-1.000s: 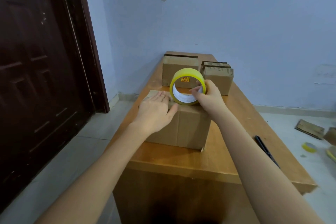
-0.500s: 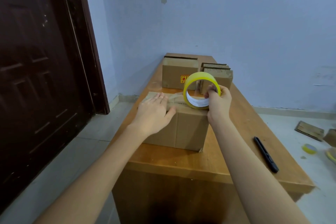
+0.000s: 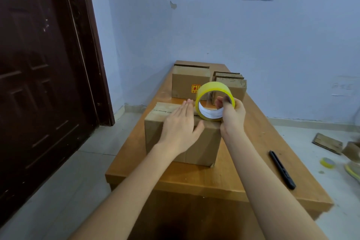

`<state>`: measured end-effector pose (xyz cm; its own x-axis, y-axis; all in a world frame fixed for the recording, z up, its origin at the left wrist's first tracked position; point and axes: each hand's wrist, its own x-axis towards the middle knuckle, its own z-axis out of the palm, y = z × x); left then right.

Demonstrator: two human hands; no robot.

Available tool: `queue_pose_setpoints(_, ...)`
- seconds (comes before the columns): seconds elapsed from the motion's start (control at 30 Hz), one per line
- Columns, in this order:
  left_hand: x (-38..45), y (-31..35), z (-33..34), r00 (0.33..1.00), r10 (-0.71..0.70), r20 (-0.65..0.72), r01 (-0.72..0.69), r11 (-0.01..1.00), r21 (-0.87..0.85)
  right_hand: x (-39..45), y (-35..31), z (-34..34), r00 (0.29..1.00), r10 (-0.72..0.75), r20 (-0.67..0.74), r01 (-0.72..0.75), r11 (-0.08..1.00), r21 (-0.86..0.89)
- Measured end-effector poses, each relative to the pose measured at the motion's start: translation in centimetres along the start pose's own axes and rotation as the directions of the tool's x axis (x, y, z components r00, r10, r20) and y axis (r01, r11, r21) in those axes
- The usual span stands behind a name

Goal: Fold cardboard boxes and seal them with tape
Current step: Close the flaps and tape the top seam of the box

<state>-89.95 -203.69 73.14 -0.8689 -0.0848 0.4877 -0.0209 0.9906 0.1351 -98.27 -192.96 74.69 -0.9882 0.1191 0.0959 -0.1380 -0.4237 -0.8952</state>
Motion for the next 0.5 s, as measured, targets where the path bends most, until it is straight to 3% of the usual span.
queue_pose_setpoints(0.1, -0.16, -0.14, -0.07, 1.0, -0.002, 0.023, 0.001, 0.999, 0.035, -0.21, -0.09, 0.16, 1.0, -0.007, -0.012, 0.007, 1.0, -0.023)
queue_pose_setpoints(0.2, 0.02, -0.18, -0.07, 0.998, 0.015, 0.054, -0.02, 0.996, 0.091, -0.2, -0.03, 0.11, 0.998, -0.054, 0.013, 0.055, 0.985, -0.164)
queue_pose_setpoints(0.4, 0.2, -0.37, 0.15, 0.996, 0.034, 0.078, -0.042, 0.993, 0.108, 0.22, -0.29, -0.55, 0.955, -0.092, 0.284, 0.221, 0.859, -0.463)
queue_pose_setpoints(0.5, 0.29, -0.43, 0.19, 0.996, 0.032, 0.083, -0.04, 0.995, 0.095, 0.48, -0.36, -0.72, 0.947, -0.131, 0.292, 0.243, 0.89, -0.386)
